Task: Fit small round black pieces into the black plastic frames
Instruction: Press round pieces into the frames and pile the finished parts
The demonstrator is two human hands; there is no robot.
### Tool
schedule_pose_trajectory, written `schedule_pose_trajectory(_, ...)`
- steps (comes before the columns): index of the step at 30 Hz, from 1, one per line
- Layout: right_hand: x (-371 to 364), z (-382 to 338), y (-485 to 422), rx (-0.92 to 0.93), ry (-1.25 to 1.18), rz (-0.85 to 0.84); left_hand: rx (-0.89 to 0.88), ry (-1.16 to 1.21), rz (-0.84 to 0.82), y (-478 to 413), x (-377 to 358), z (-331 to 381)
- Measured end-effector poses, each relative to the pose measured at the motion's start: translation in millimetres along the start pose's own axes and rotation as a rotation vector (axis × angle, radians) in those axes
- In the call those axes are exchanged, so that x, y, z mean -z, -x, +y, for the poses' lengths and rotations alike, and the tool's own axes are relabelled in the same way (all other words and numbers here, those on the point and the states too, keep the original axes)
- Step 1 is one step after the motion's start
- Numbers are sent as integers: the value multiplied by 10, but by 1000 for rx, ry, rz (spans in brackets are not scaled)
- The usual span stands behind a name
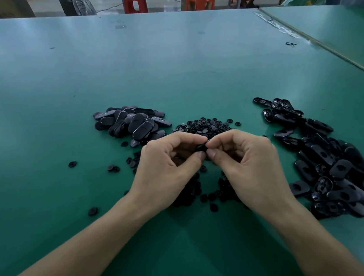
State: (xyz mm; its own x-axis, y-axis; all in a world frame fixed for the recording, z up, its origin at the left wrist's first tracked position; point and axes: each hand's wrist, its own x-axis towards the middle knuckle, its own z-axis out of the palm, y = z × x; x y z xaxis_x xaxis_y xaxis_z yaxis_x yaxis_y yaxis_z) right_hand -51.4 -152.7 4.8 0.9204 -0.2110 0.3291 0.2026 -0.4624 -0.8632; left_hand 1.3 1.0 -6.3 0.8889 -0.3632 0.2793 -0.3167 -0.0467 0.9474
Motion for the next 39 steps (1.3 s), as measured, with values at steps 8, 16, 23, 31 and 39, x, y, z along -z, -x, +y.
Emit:
schedule_pose_trajectory(8,-58,-31,17,8,-50,45,-29,-51,19,-4,4,-1)
schedule_pose_trajectory(16,-49,-41,11,61,-25,24,-21,-33,14,-28,28,-24)
schedule_pose_trajectory(23,21,-28,-33,55,-5,-8,-31,-9,-26,-38,1,-1)
schedule_pose_trajectory(31,65,25,-54,1,-71,-44,-4,50,5,-58,31,-21)
schedule_pose_trajectory(39,113,48,-57,-26,-58,-78,12,75,-1,-43,21,-24)
